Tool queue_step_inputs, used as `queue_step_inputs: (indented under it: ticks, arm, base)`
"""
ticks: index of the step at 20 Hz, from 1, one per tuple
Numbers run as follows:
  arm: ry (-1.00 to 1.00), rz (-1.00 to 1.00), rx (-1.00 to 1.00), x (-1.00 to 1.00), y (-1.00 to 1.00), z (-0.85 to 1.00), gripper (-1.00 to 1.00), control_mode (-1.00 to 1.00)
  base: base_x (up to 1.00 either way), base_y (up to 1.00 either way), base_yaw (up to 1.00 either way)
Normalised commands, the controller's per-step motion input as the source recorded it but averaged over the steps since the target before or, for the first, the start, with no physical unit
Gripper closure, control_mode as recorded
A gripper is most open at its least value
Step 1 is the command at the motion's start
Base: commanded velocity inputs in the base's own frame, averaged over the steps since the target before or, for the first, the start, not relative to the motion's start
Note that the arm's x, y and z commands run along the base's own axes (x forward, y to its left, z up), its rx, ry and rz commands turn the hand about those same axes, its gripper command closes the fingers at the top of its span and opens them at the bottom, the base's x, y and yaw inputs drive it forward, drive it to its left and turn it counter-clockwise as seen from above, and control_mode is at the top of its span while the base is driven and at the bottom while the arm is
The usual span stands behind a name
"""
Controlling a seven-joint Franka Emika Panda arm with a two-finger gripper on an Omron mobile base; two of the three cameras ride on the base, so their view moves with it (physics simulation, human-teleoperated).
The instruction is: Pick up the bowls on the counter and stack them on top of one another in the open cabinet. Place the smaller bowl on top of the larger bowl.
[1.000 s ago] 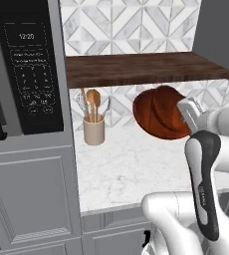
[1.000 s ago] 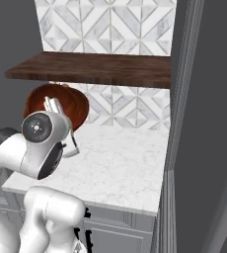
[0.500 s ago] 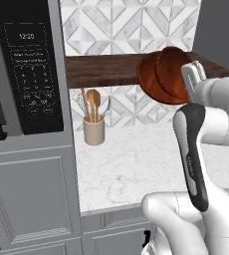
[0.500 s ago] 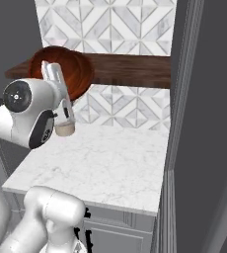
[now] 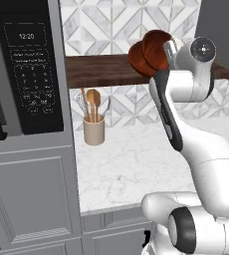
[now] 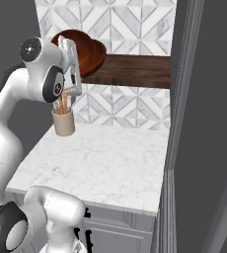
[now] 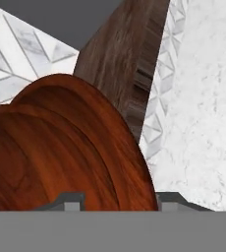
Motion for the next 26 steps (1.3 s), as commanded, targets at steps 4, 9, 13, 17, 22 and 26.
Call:
queue_step_inputs:
  ticks: [4,9,13,17,22,26]
  arm:
    - [0.19,-0.08,0.03,1.00,0.00,0.31,1.00,-1.00]
    - [0.13,-0.06,0.00,1.00,0.00,0.01,1.00,-1.00]
    - [0.00,-0.05,-0.01,0.74,0.00,-0.21,-1.00,-1.00]
    - [-0.15,0.00,-0.01,-0.26,0.00,-0.21,-1.00,-1.00]
    - [-0.28,-0.02,0.01,-1.00,-0.04,-0.32,-1.00,-1.00]
    - [-0.06,-0.10,0.00,-1.00,-0.21,-0.78,-1.00,-1.00]
  base:
    - [0.00,0.00,0.00]
    - [0.00,0.00,0.00]
    - [0.00,0.00,0.00]
    - [0.00,0.00,0.00]
    - [0.00,0.00,0.00]
    - [0.00,0.00,0.00]
